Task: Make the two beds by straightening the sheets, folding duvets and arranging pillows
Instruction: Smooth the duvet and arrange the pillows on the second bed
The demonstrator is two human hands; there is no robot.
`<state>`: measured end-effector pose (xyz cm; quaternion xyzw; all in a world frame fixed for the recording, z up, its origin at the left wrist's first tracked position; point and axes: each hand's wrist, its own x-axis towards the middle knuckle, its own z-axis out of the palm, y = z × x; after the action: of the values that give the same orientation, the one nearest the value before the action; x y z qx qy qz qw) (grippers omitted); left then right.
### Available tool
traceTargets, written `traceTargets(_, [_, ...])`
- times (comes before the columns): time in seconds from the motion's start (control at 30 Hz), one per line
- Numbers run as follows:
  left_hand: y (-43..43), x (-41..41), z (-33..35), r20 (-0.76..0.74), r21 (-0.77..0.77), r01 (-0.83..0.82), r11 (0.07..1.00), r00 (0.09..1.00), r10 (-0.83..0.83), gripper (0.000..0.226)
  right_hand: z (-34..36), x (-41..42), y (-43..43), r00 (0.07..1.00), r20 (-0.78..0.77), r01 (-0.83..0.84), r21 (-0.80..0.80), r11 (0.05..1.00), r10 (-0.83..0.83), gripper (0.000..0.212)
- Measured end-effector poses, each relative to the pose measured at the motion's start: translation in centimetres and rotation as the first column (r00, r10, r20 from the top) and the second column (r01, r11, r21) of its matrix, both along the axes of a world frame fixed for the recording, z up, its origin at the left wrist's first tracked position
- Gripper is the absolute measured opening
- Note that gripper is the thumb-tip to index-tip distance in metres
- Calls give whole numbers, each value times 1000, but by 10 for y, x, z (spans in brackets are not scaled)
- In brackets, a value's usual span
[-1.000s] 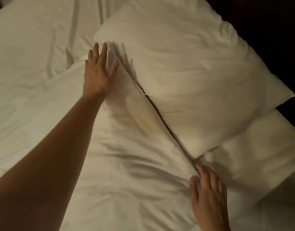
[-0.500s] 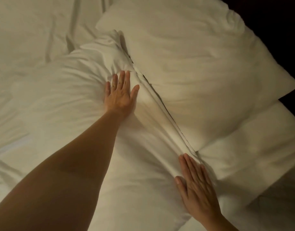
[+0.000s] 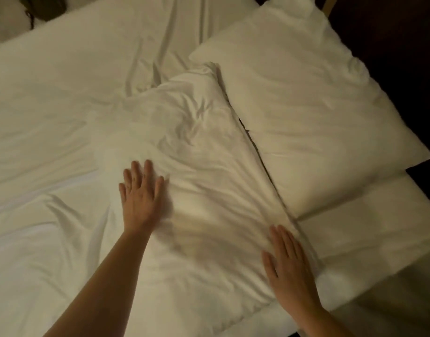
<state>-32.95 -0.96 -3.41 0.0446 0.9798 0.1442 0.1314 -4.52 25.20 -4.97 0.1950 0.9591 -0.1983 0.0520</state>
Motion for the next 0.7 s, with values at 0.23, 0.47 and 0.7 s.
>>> traceTargets(0.23, [-17, 42, 0, 107, 42, -192, 981, 977, 186, 69, 34, -60, 18, 998, 23, -60, 66, 996, 58, 58])
traceTargets(0.47, [42, 35, 11, -35, 113, 5, 994, 999, -1, 74, 60, -153, 72, 998, 43, -57, 197, 979, 49, 62])
traceTargets(0.7, [74, 40, -34, 68, 41, 64, 997, 996, -66, 71, 52, -263, 114, 989, 21, -147, 325, 934, 148, 74])
